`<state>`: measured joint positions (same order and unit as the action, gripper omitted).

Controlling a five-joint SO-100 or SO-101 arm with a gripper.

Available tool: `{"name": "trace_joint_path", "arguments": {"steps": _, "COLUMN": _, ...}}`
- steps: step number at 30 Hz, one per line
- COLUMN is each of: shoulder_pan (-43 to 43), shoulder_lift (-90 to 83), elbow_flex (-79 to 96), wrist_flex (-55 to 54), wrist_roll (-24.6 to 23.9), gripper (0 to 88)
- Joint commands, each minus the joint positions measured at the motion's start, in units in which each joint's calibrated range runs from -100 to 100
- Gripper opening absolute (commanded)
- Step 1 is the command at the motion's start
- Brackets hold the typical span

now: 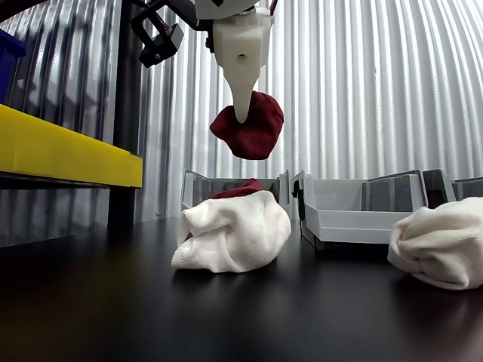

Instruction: Put the sock in the container

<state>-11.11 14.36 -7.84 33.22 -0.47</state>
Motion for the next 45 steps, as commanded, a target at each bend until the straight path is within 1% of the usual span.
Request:
{"name": "trace_joint_path", "arguments": {"steps": 1, "shoulder_pan": -0.42, "shoulder_lift": -0.68, "elbow_flex": -2.35, "wrist_flex": -1.03, "wrist_roll": -0.3, "gripper": 1.5}}
{"name": "trace_joint_path", "arguments": {"steps": 4, "shoulder_pan": -0.58, "shoulder_lift": -0.68, "elbow_flex": -2.35, "wrist_flex": -1.03, "wrist_roll": -0.36, "gripper": 3.8}}
{"name": "trace_joint_path", "arguments": {"steps": 8, "shoulder_pan": -0.5, "shoulder_lift": 0.74, "elbow_flex": -2.35, "wrist_flex": -0.94, "wrist_roll": -0.36, "gripper": 11.5}}
{"name": "trace_joint_path", "arguments": {"steps": 18, "shoulder_pan": -0.58, "shoulder_lift": 0.99, "elbow_flex": -2.35, "wrist_flex": -0.68, "wrist_roll": -0.36, "gripper": 27.2}}
{"name": "trace_joint_path", "arguments": {"steps": 20, "shoulder_pan": -0.58, "shoulder_lift": 0.82, "elbow_flex": -2.35, "wrist_flex": -0.68, "wrist_roll": -0.36, "gripper": 29.1}}
{"name": "trace_joint_path", "arguments": {"steps": 23, "shoulder_pan": -0.5, "shoulder_lift": 0.74, "elbow_flex": -2.35, "wrist_flex": -0.6, "wrist_roll": -0.36, "gripper": 29.7}}
{"name": "trace_joint_path", "arguments": {"steps": 27, "shoulder_pan": -0.26, "shoulder_lift": 0.66, "elbow_flex": -2.35, "wrist_flex": -0.17, "wrist_roll": -0.36, "gripper": 29.1}}
{"name": "trace_joint_path", "arguments": {"steps": 33, "shoulder_pan": -0.18, "shoulder_lift": -5.7, "elbow_flex": -2.44, "wrist_flex": 10.67, "wrist_roll": -0.36, "gripper": 28.7}}
{"name": "trace_joint_path", "arguments": {"steps": 34, "shoulder_pan": -0.03, "shoulder_lift": -6.95, "elbow_flex": -2.44, "wrist_flex": 12.38, "wrist_roll": -0.42, "gripper": 27.2}}
{"name": "trace_joint_path", "arguments": {"steps": 36, "shoulder_pan": 0.21, "shoulder_lift": -9.55, "elbow_flex": -2.44, "wrist_flex": 15.63, "wrist_roll": -0.42, "gripper": 20.7}}
{"name": "trace_joint_path", "arguments": {"steps": 40, "shoulder_pan": 0.45, "shoulder_lift": -15.65, "elbow_flex": -2.44, "wrist_flex": 24.08, "wrist_roll": -0.42, "gripper": 0.5}}
{"name": "trace_joint_path", "arguments": {"steps": 42, "shoulder_pan": 0.45, "shoulder_lift": -18.58, "elbow_flex": -2.44, "wrist_flex": 28.52, "wrist_roll": -0.42, "gripper": 2.6}}
{"name": "trace_joint_path", "arguments": {"steps": 45, "shoulder_pan": 0.52, "shoulder_lift": -22.6, "elbow_flex": -2.44, "wrist_flex": 35.78, "wrist_roll": -0.42, "gripper": 1.0}}
